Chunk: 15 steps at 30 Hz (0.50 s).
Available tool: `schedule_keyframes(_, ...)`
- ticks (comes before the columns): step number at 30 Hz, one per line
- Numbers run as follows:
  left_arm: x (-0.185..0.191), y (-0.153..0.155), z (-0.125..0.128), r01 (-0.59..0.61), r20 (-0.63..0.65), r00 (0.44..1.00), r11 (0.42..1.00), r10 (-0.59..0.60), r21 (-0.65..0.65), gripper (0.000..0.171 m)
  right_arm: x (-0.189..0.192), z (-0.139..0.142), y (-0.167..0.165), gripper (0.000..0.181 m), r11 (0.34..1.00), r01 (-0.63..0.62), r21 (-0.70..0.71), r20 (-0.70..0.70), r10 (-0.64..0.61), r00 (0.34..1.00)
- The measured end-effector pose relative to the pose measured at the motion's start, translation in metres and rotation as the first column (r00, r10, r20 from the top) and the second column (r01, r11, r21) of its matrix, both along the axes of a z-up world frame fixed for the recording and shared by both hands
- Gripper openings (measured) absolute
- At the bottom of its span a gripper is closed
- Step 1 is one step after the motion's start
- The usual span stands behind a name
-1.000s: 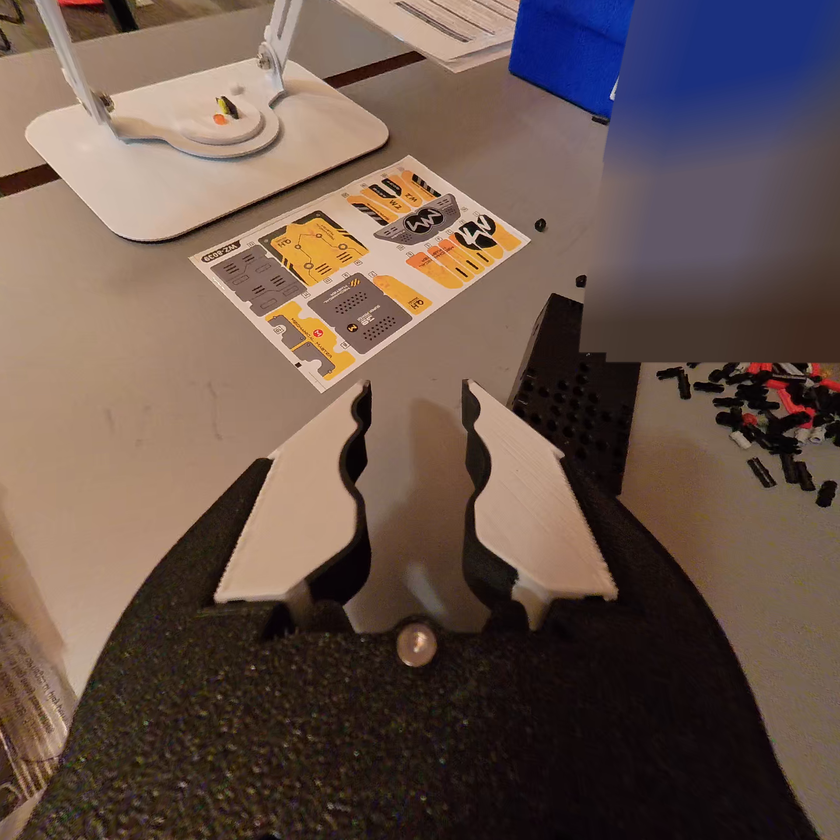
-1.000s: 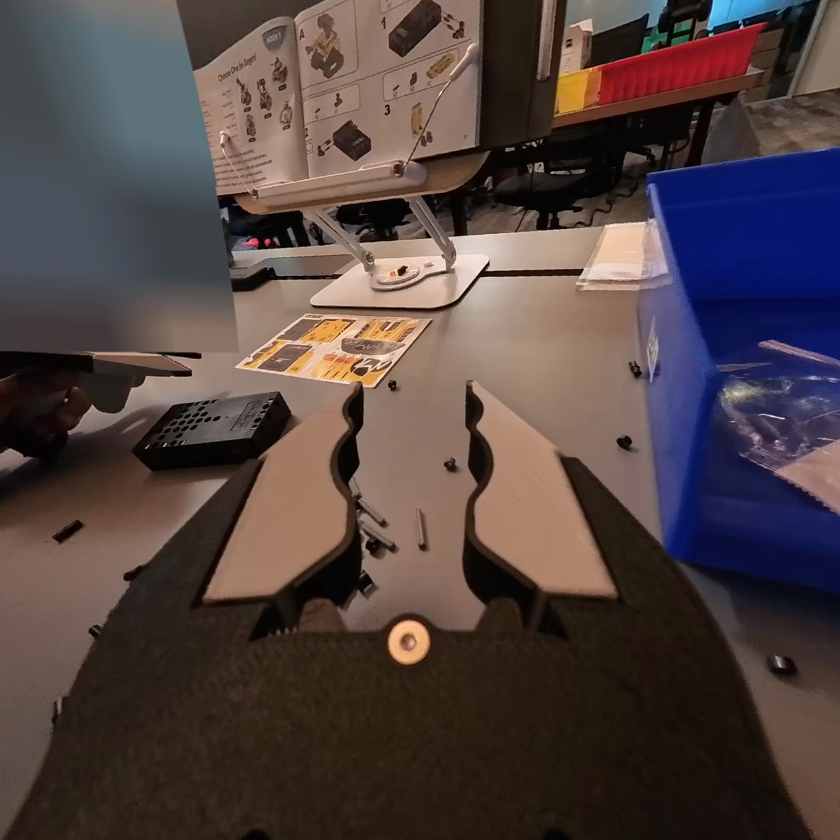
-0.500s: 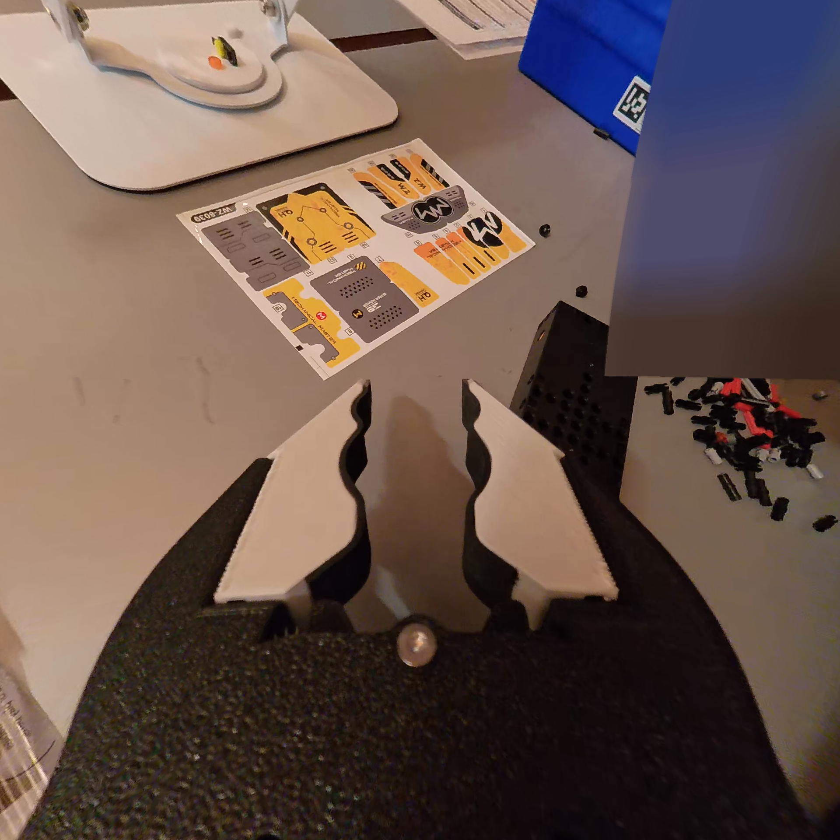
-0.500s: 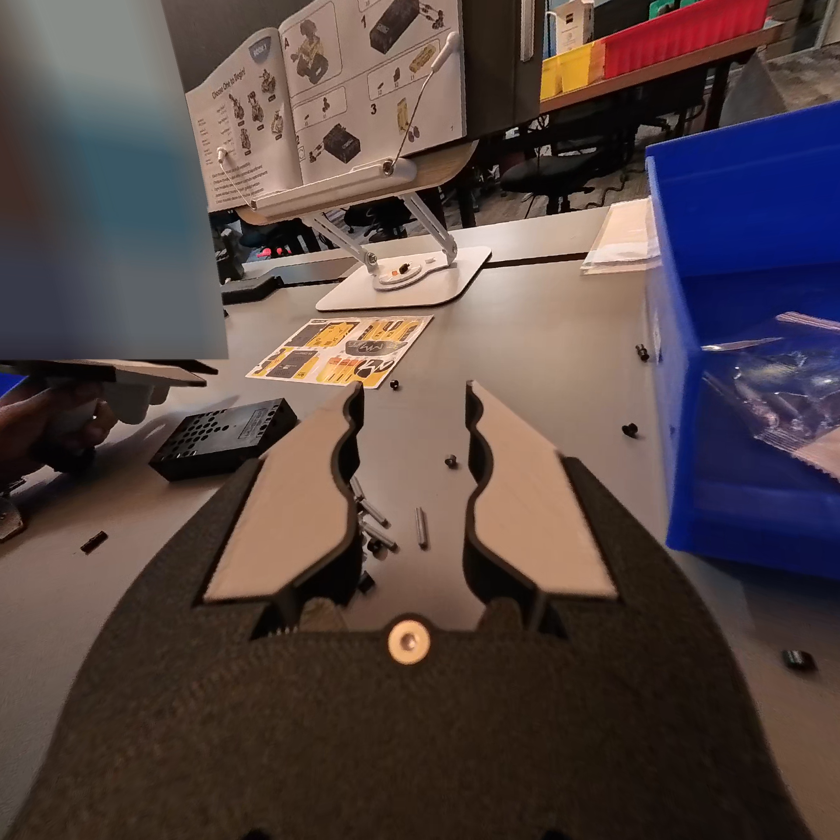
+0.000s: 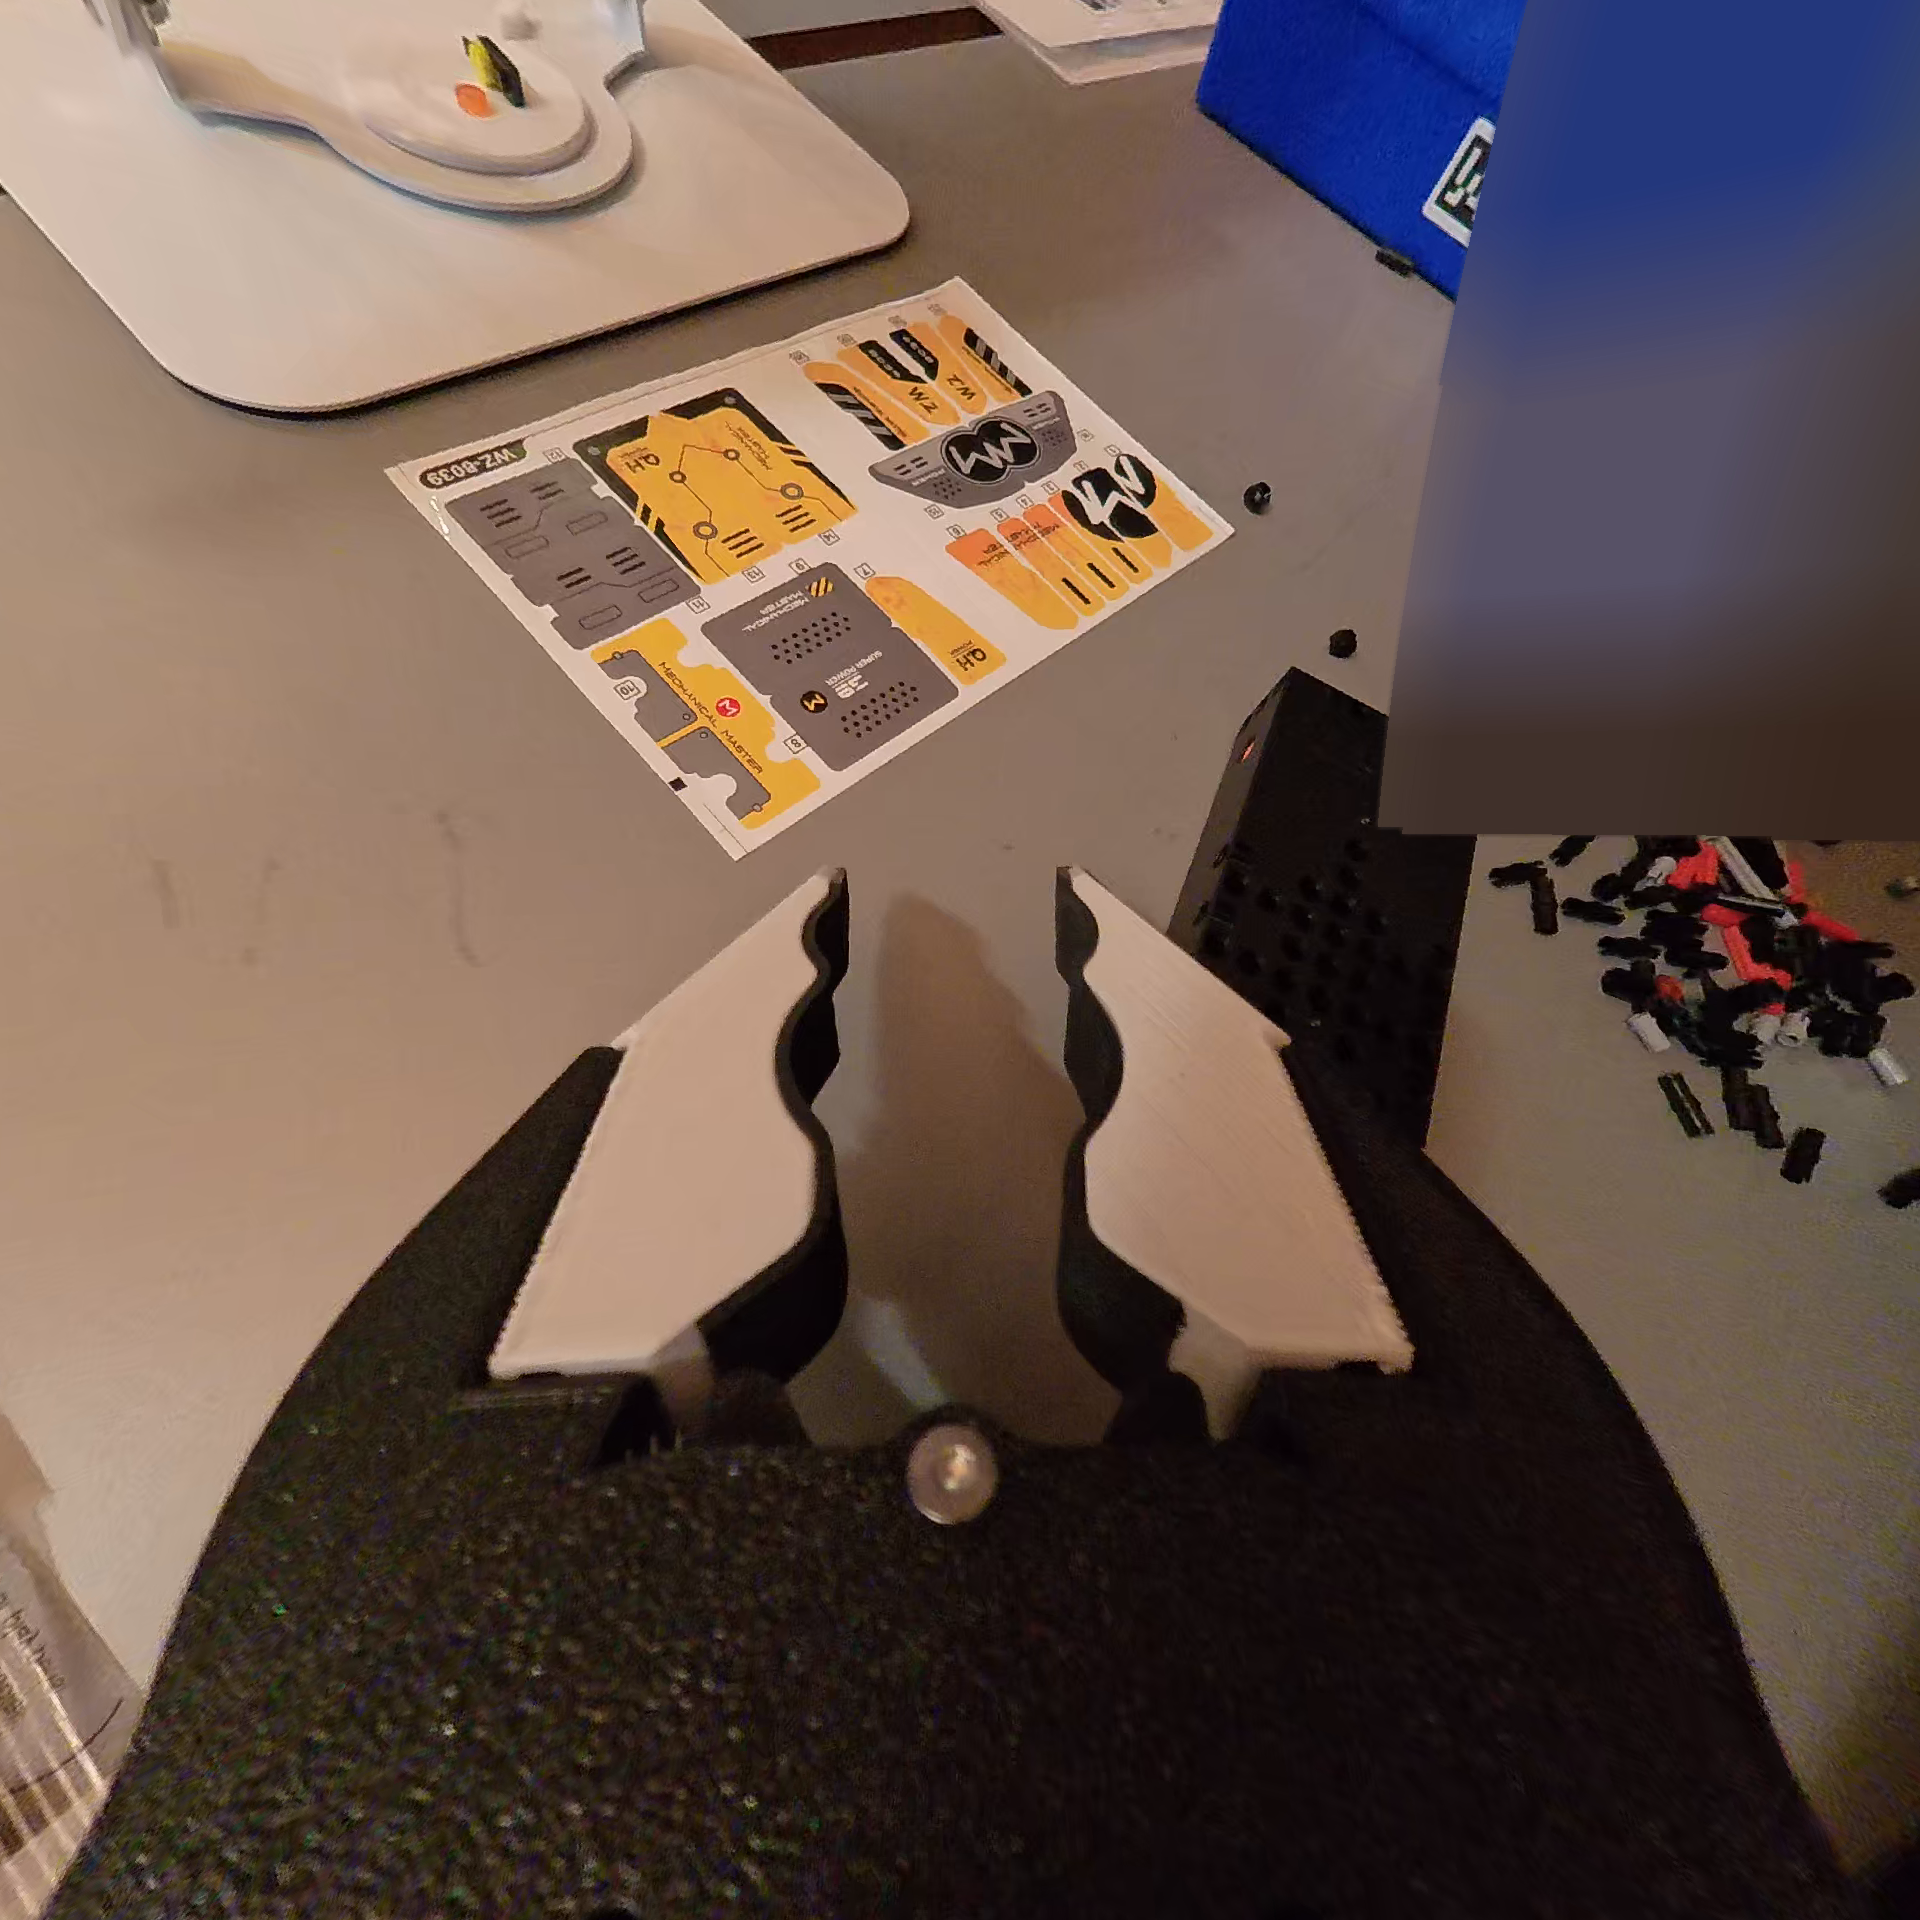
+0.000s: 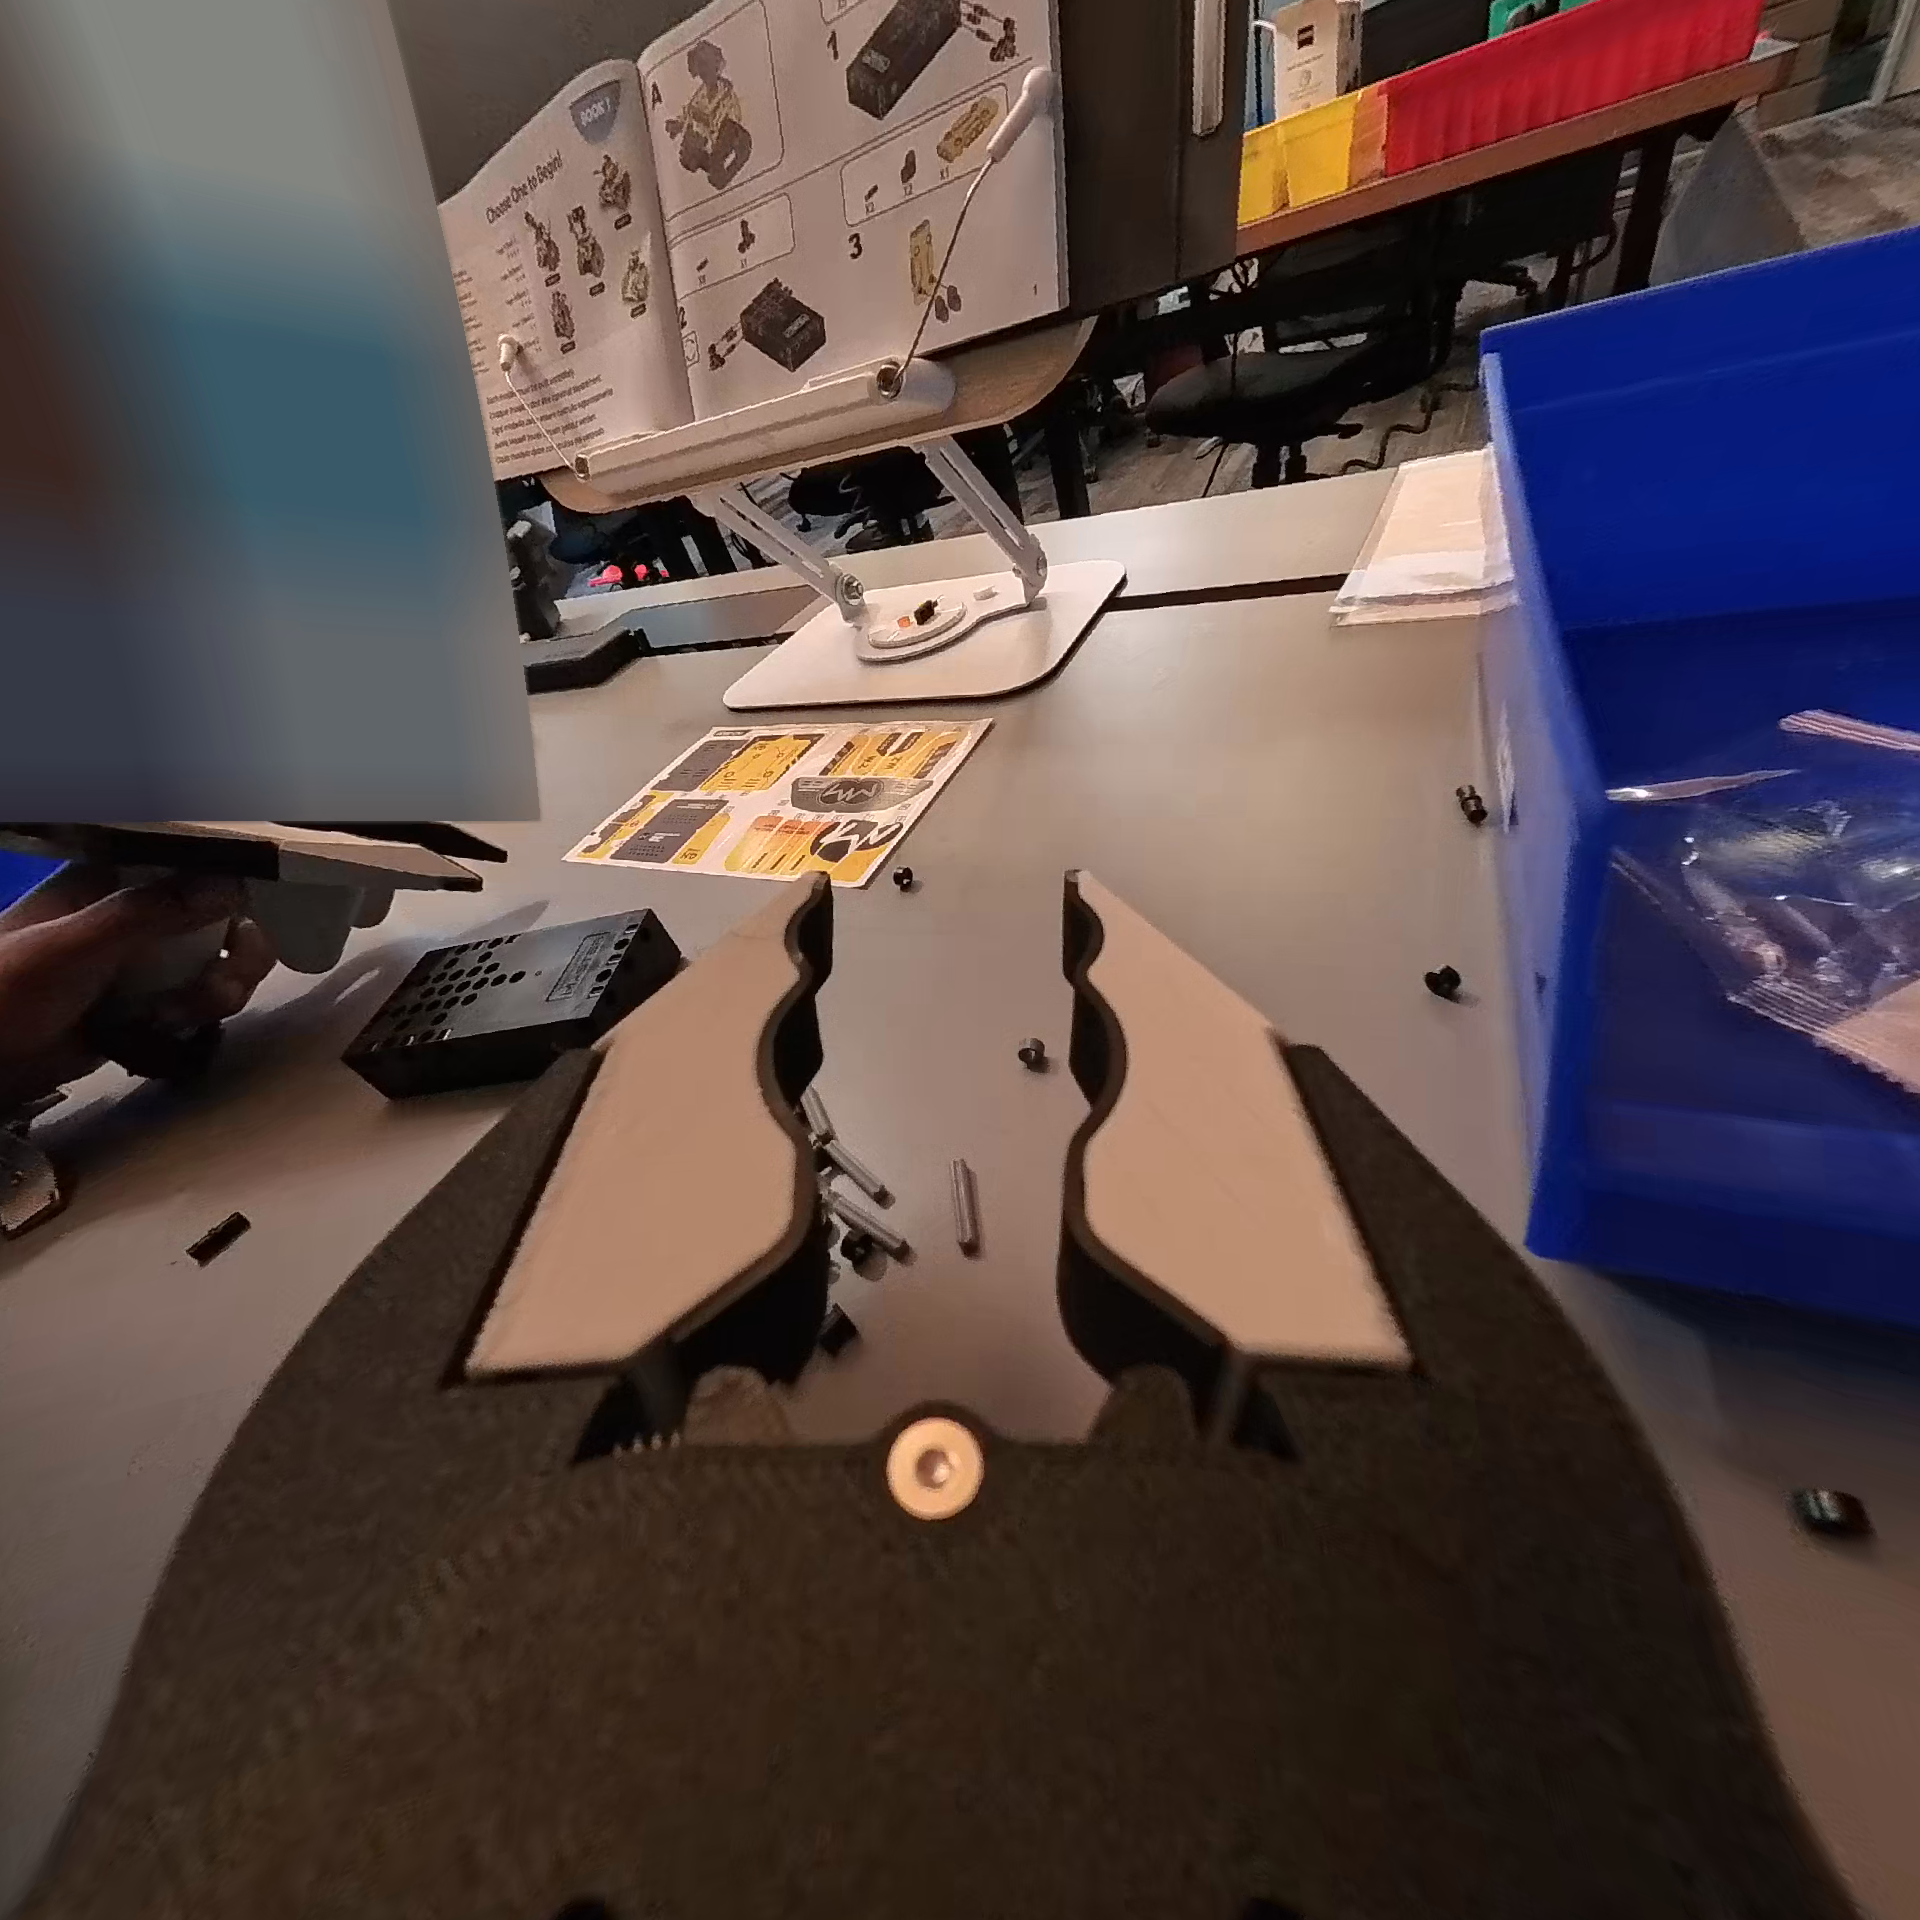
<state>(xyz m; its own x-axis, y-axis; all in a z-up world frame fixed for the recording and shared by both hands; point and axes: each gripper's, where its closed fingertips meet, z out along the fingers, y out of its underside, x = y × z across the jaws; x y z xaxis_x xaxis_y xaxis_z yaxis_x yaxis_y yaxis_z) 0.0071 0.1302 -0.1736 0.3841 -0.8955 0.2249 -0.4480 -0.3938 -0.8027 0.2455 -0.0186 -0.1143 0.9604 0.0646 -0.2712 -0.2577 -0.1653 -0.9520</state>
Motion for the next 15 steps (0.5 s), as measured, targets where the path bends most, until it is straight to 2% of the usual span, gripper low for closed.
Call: schedule_keyframes(15, -0.0004, 0.0016, -0.0024, -0.006, -0.004, 1.0, 1.0, 0.006, -0.027, 0.039, 0.0025, -0.0011, 0.0003, 0.044, 1.0, -0.002, -0.001, -0.026, 0.002, 1.0)
